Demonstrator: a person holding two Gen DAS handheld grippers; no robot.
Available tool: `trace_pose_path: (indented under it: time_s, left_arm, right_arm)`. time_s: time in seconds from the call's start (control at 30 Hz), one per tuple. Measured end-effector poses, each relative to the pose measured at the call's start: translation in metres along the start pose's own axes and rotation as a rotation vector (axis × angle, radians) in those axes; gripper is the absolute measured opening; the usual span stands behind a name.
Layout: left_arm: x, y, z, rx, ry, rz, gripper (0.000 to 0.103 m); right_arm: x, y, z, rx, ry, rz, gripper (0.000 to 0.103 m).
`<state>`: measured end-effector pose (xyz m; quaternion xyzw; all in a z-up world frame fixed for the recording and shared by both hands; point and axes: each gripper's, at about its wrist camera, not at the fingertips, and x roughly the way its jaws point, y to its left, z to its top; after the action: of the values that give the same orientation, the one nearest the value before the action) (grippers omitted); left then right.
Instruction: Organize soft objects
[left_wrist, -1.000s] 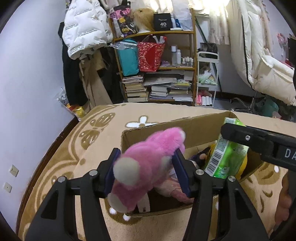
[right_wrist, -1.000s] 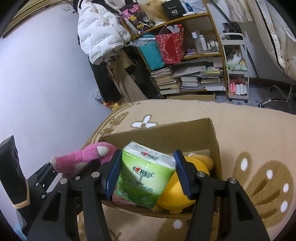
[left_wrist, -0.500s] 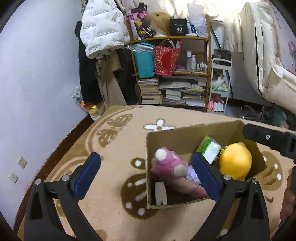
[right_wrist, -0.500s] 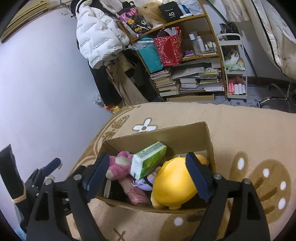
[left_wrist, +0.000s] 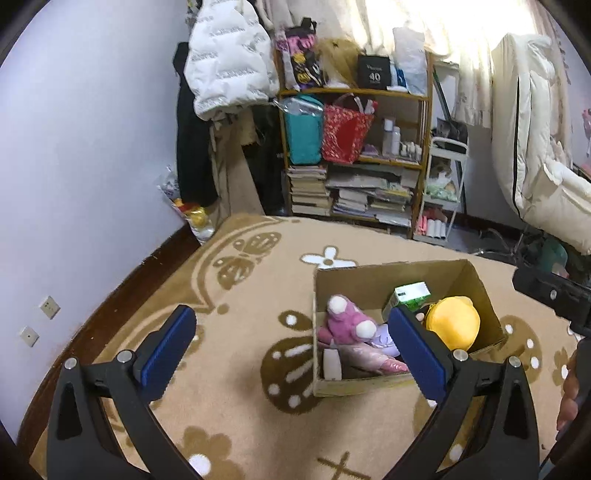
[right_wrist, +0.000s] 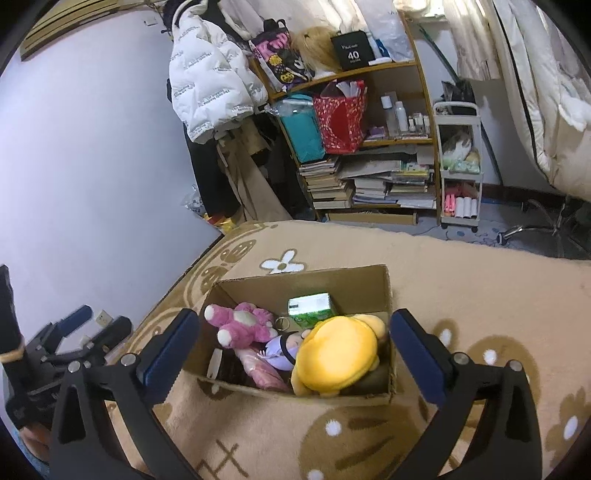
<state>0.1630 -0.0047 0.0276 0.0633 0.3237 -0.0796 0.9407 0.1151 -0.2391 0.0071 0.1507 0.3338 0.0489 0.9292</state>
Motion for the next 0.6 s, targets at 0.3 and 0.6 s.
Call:
trace_pose_path:
  time_s: [0.3, 0.6]
  left_arm:
    - [-0.052, 0.012, -0.004, -0.028, -0.054, 0.013, 0.103]
    - [-0.101, 0.015, -0.019, -0.037, -0.119, -0.001, 0.103]
  right_arm:
    - [-0.044, 0.008, -0.014, -0.008, -0.061, 0.007, 0.103]
    - [-0.084, 0.012, -0.025, -0.041, -0.107, 0.011, 0.103]
